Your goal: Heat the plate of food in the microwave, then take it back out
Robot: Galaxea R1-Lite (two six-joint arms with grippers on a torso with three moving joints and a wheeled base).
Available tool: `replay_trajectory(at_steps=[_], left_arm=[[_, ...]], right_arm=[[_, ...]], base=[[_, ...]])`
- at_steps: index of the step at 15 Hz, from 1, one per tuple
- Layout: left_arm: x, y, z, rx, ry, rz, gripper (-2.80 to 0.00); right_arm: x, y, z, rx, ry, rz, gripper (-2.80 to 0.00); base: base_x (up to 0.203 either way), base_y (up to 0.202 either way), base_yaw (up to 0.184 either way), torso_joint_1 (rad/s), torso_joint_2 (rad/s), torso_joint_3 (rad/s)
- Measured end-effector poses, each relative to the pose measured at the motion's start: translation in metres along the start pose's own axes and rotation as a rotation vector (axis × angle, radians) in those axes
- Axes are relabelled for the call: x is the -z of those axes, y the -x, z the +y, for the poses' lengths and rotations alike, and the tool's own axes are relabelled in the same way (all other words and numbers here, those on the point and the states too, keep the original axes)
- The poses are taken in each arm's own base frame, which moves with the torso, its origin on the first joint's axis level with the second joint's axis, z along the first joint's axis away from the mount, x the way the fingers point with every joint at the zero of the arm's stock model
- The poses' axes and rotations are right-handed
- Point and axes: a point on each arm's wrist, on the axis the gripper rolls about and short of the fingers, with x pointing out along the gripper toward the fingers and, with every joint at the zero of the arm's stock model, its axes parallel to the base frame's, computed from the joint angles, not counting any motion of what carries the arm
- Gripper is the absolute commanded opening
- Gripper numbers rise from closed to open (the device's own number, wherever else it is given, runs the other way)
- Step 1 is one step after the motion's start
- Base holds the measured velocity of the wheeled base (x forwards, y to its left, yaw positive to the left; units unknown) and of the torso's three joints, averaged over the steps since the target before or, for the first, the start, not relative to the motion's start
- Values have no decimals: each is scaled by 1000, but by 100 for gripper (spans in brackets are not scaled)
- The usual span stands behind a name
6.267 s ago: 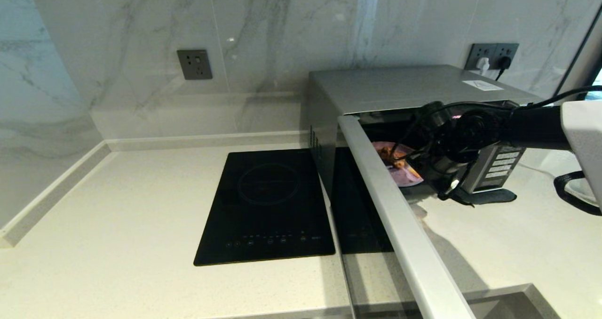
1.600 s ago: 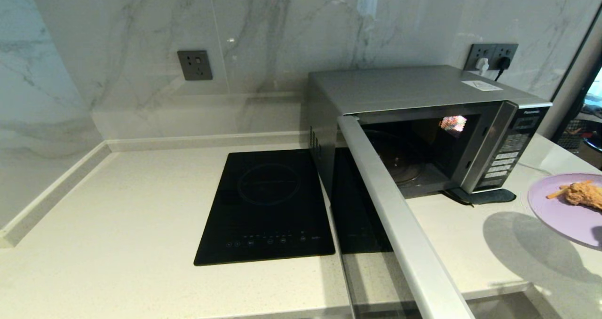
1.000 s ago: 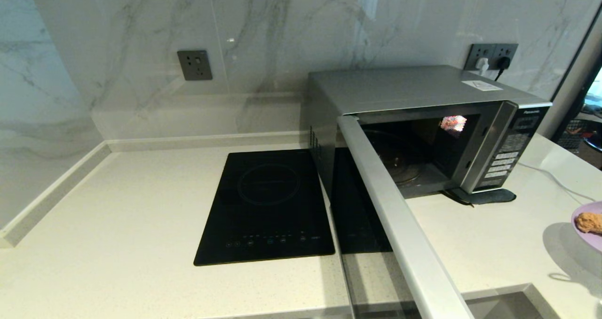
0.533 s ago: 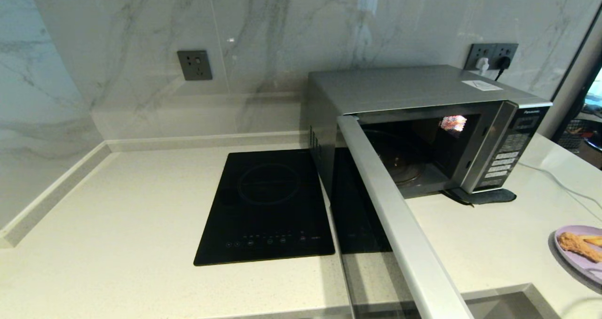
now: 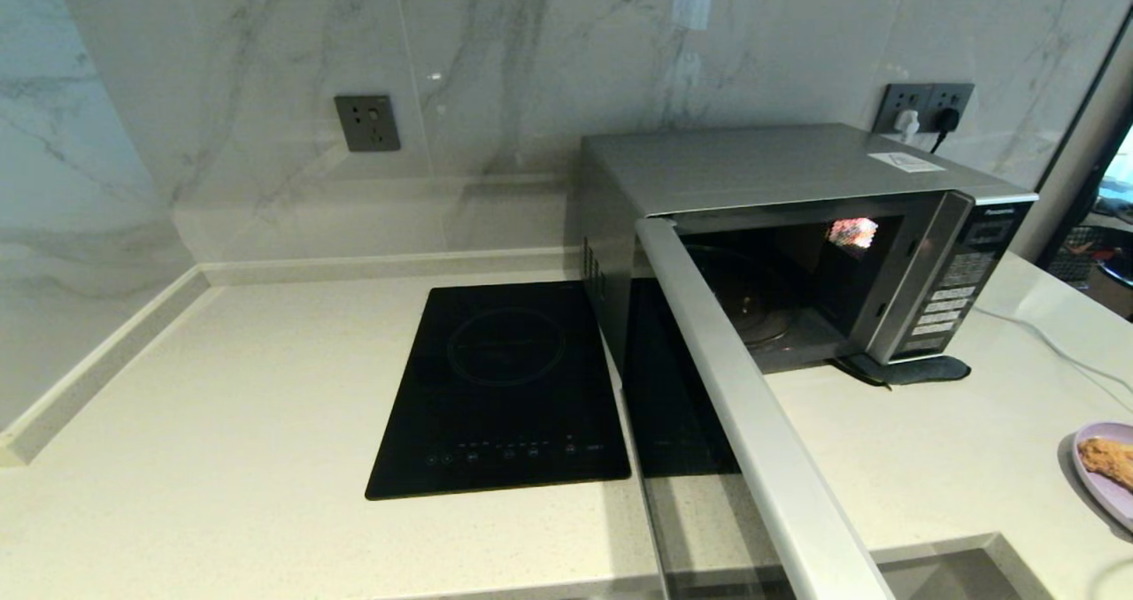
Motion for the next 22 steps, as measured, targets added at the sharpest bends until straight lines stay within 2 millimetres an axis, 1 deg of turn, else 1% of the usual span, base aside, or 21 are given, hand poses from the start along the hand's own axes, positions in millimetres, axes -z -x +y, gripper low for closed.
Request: replay_trajectory(at_steps=[1,2,10,12,14,16,17,20,22], left_arm=[[0,0,0,0,0,0,-280],[0,0,0,0,0,0,-280],[0,0,0,0,0,0,-280],[0,0,0,0,0,0,-280],[0,0,0,0,0,0,-280],[0,0,0,0,0,0,-280],[0,0,0,0,0,0,-280],[0,0,0,0,0,0,-280],[0,0,0,0,0,0,-280]], right_arm=[[0,-1,-1,3,-2,1,-280],[0,-1,-2,6,-1,2,0],[-4,5,-6,11,-6,-17,0],[-5,8,-7,10,-10,-23,0],[-6,15,-7,6,-14,-35,0],[-8,30,-3,-16,-4,-77,0],[-10,41,1,-32,5,-109,0],[-12,85,16,-97,55,-229,0],[-7,119,29,-168,130,-303,0]], base=[[0,0,0,0,0,0],[0,0,0,0,0,0],[0,0,0,0,0,0],[0,0,0,0,0,0],[0,0,0,0,0,0],[0,0,0,0,0,0],[0,0,0,0,0,0],[0,0,0,0,0,0],[0,0,0,0,0,0]])
